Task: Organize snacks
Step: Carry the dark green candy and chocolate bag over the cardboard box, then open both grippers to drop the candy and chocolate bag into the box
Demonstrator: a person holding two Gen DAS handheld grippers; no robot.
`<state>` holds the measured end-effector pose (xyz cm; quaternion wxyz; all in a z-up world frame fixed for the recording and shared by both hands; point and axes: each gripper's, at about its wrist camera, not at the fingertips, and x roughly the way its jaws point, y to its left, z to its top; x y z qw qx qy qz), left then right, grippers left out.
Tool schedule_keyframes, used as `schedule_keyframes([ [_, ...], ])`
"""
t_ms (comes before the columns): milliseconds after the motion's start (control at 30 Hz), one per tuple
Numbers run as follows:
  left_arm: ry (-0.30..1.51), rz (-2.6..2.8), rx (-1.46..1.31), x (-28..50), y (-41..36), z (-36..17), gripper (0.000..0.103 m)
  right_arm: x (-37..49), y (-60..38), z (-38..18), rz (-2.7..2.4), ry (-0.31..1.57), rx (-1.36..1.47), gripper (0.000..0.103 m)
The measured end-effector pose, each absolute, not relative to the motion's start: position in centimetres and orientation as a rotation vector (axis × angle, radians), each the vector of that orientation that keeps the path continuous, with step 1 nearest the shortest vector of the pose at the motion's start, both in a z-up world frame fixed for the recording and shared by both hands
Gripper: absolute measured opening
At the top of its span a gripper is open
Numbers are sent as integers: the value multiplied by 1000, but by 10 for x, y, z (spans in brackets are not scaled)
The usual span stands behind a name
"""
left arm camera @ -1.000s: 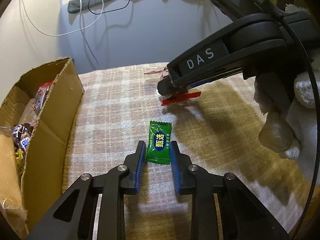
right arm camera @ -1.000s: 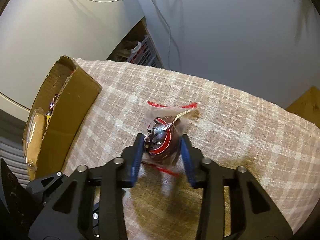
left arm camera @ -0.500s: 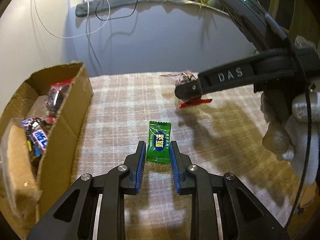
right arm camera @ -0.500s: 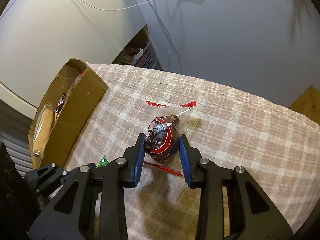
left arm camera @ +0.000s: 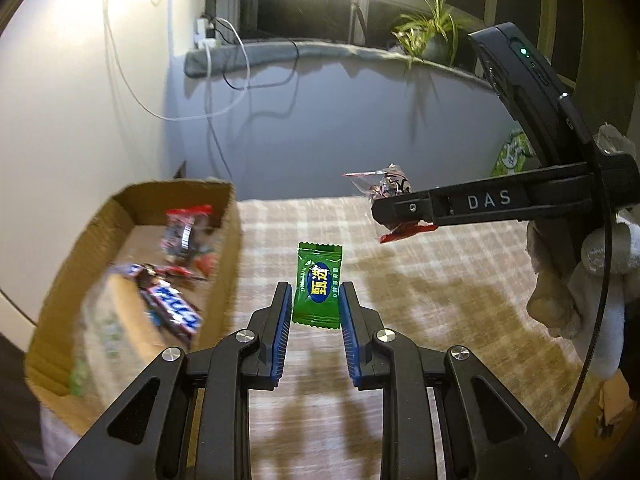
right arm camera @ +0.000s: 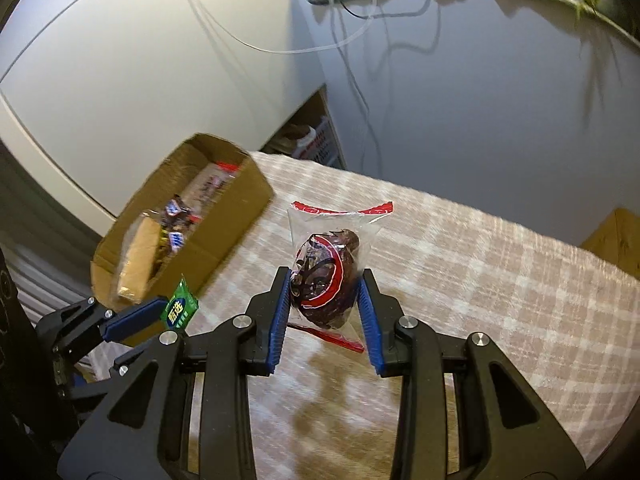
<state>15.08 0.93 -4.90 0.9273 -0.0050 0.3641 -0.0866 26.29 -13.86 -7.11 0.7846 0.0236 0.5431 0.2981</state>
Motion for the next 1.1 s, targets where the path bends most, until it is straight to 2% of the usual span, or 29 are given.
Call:
schedule_keyframes([
  [400, 695, -76, -15, 144, 68, -29, 22, 255, -68, -43, 754, 1103, -9, 34],
  [1100, 691, 70, -81, 173, 146, -35, 22, 267, 34, -55, 840, 1131, -87, 35],
])
